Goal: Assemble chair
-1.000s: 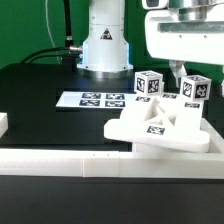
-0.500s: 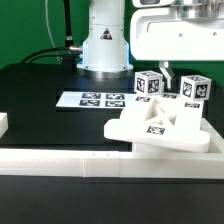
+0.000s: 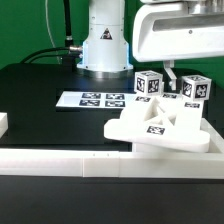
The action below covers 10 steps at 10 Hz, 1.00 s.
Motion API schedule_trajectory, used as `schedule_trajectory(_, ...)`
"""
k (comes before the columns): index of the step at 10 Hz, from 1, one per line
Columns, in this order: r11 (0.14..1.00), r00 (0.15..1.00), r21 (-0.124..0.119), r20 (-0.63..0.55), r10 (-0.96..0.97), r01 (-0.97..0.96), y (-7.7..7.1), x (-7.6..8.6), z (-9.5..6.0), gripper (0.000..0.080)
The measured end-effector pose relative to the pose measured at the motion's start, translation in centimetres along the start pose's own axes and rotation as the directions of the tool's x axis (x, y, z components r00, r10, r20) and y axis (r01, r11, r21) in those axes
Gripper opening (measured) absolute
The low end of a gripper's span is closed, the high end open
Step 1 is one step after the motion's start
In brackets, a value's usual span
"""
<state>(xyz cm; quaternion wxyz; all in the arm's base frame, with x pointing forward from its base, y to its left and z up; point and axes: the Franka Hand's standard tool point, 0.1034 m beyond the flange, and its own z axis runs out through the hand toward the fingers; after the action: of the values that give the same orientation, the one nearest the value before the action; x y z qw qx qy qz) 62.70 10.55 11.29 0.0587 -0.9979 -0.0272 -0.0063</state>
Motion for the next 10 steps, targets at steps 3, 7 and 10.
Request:
schedule_trajectory(3,0.992,0.992,0.000,-0.002,-0.124,0.124,0.70,-0.10,0.21,0.0649)
schedule_trajectory(7,0.993,0.993,-0.001,-0.003,-0.117,0.117,0.72,-0.05,0.20,0.0276)
schedule_trajectory(10,0.999,0.999,-0.002,-0.016,0.037,-0.037,0.92,0.04,0.16,0.0276)
